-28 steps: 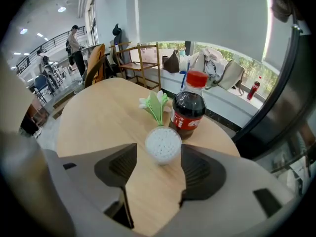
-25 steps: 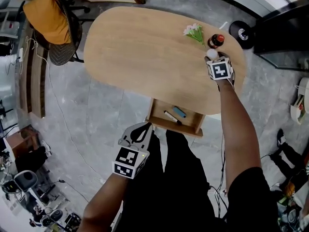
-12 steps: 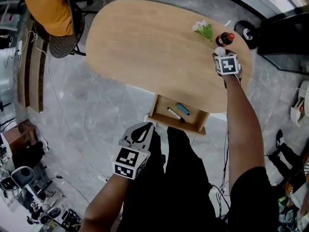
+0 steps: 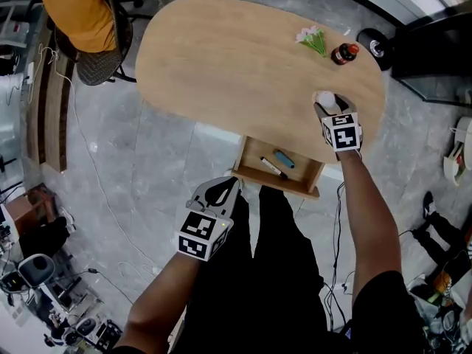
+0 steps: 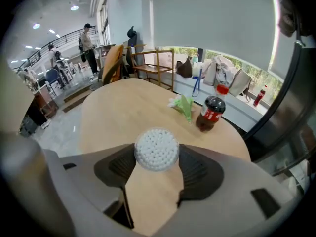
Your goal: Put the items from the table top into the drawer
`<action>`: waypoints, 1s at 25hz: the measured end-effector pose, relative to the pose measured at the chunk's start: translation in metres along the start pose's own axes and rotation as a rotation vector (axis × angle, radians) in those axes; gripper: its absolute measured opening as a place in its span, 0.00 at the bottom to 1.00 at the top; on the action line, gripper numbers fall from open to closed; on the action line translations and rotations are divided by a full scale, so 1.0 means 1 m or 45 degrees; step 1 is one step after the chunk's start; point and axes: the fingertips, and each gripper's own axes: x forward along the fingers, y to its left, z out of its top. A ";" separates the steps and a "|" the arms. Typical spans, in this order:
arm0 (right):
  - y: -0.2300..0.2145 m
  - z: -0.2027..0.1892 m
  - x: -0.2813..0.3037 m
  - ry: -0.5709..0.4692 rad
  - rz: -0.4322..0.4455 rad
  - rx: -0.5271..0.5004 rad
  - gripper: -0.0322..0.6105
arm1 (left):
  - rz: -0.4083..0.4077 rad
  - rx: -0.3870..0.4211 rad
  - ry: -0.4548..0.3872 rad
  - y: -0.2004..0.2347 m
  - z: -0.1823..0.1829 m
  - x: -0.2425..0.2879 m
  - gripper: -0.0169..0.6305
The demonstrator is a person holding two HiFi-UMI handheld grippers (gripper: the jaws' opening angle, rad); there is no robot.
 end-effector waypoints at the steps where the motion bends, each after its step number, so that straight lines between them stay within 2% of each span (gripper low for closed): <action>1: 0.019 -0.009 -0.006 0.001 0.031 -0.027 0.45 | -0.007 -0.012 -0.001 0.001 -0.002 0.000 0.03; 3: 0.058 -0.030 -0.016 0.015 0.093 -0.066 0.45 | -0.019 -0.034 -0.004 0.004 -0.006 0.000 0.03; 8: 0.157 -0.072 -0.031 0.046 0.211 -0.070 0.45 | -0.026 -0.025 -0.010 0.013 -0.020 -0.007 0.03; 13: 0.228 -0.119 -0.020 0.134 0.288 -0.132 0.45 | -0.039 0.016 0.008 0.011 -0.038 -0.015 0.03; 19: 0.262 -0.155 0.028 0.235 0.289 -0.226 0.45 | -0.022 0.006 0.023 0.017 -0.064 -0.036 0.03; 22: 0.268 -0.158 0.053 0.269 0.272 -0.257 0.45 | -0.003 -0.027 0.014 0.022 -0.072 -0.047 0.03; 25: 0.276 -0.151 0.074 0.248 0.265 -0.365 0.45 | 0.005 -0.046 0.010 0.026 -0.080 -0.053 0.03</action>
